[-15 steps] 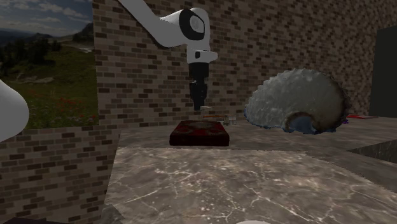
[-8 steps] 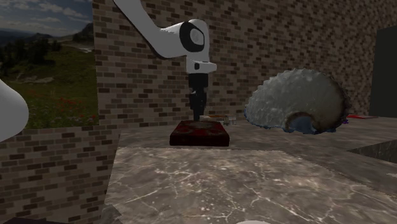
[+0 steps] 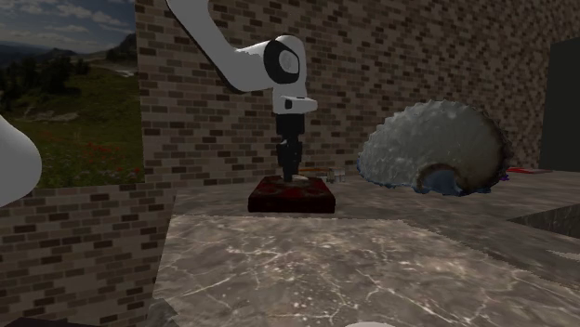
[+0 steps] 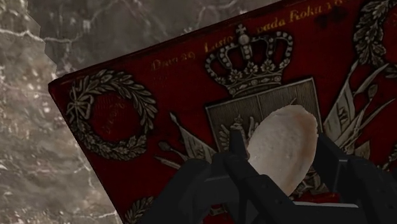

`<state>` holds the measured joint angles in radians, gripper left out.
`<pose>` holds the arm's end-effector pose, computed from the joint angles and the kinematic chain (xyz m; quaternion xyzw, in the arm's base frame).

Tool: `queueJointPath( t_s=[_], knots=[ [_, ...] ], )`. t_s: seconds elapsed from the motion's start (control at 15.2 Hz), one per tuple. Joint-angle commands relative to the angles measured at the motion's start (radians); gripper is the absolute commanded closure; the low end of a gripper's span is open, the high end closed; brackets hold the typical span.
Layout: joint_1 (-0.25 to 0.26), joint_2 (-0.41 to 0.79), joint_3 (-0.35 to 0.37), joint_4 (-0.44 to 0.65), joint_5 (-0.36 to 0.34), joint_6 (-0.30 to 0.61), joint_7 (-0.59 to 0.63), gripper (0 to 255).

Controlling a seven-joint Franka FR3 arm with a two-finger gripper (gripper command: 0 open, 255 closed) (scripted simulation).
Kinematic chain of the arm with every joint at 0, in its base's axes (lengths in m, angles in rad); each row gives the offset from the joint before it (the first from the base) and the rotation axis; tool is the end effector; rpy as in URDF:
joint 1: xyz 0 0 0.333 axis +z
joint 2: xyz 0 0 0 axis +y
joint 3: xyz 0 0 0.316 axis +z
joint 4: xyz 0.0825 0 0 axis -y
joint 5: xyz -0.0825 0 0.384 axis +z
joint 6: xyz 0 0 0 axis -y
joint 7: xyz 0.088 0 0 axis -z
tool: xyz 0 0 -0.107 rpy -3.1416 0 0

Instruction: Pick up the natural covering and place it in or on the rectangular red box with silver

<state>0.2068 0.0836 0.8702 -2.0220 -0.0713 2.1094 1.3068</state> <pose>0.2778 0.4944 0.4261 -0.9950 0.0984 -0.0054 0.0164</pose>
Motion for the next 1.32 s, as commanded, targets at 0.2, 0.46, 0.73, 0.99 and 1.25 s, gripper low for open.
queueJointPath(
  t_s=[0.2,0.46,0.73,0.99,1.25],
  knots=[
    [0.001,0.002,0.0,-0.001,-0.001,0.0,0.001,0],
    [0.0,0.001,0.0,-0.002,0.0,0.0,0.0,0],
    [-0.013,-0.061,0.001,0.078,0.057,-0.119,-0.04,0],
    [-0.013,-0.061,0.001,0.078,0.057,-0.119,-0.04,0],
    [-0.013,-0.061,0.001,0.078,0.057,-0.119,-0.04,0]
  ],
)
